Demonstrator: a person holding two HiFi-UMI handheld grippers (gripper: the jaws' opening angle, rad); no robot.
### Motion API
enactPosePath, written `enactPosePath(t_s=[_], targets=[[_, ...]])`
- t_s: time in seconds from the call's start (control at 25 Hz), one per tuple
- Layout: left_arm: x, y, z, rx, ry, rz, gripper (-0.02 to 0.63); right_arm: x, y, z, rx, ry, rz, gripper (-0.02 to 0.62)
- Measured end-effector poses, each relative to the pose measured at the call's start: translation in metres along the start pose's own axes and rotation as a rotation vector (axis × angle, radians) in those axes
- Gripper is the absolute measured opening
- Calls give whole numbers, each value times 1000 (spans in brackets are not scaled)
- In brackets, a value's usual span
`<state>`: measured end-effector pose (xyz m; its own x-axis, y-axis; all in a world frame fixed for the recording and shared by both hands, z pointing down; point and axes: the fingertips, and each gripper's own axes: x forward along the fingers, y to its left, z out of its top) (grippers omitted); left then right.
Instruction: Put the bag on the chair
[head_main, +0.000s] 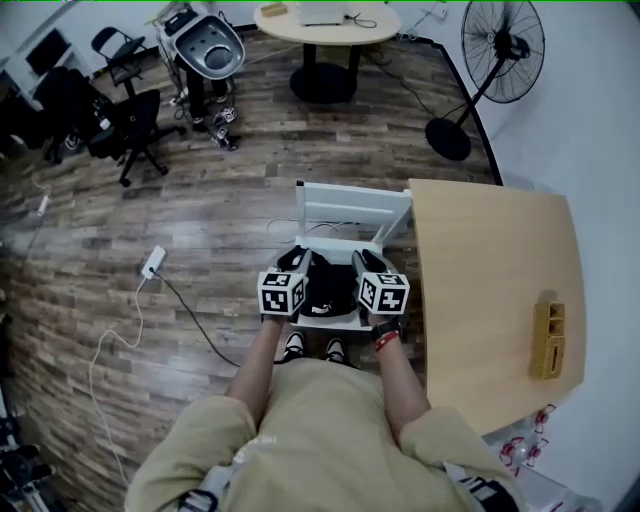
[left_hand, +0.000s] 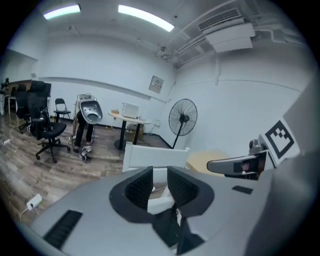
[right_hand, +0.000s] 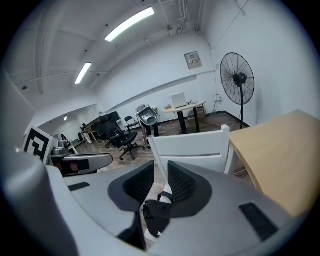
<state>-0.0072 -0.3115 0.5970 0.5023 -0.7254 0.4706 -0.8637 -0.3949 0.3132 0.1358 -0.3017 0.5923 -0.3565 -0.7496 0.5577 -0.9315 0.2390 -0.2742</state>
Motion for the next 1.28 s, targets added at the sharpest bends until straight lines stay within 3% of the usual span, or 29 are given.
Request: enactPosePath(t_s=[0.4, 0.64, 0.88, 1.28], targets=[[-41, -20, 134, 225, -275, 19, 42, -48, 41, 141, -136, -309, 19, 54], [-60, -47, 188, 298, -396, 9, 29, -73, 51, 181, -188, -424, 15, 38], [-70, -72, 208, 303, -453, -32, 20, -94, 43, 195, -183, -490, -4, 25], [-68, -100, 198, 283, -441, -75, 18, -110, 26, 190, -177, -496, -13, 21]])
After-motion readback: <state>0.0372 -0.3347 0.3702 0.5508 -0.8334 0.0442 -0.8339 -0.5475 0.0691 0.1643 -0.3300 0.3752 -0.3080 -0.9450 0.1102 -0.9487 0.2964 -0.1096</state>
